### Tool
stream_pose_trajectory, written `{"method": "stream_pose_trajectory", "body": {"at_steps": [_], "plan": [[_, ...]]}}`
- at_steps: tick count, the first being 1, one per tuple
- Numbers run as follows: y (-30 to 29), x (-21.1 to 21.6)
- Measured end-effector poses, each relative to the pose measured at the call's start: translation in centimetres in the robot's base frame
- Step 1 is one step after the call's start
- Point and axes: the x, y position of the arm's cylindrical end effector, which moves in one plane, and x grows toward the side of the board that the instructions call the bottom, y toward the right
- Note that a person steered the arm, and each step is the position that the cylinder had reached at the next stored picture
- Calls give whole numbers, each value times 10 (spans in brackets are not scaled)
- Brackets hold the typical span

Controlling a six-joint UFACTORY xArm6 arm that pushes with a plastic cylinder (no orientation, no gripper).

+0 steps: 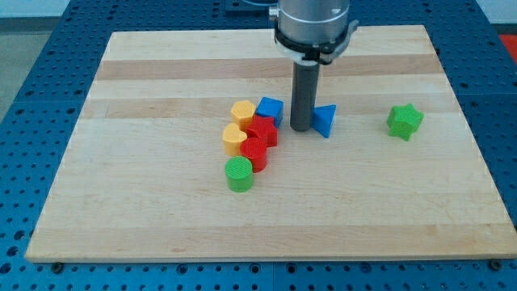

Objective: Push the blue cube along with the hexagon slightly to right

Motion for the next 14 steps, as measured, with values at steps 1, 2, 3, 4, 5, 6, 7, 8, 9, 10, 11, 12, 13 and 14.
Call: {"method": "stream_pose_trajectory", "body": {"at_steps": [1,2,3,4,5,6,7,8,9,10,11,12,13,14], "plan": [[1,-4],[31,-3],[80,-3],[92,-2],[94,-2],[104,-2],[103,-2],[63,-22],[11,-60],[-32,-104],[-96,-76],[-119,-43],[-113,-22],[-99,-16]]}}
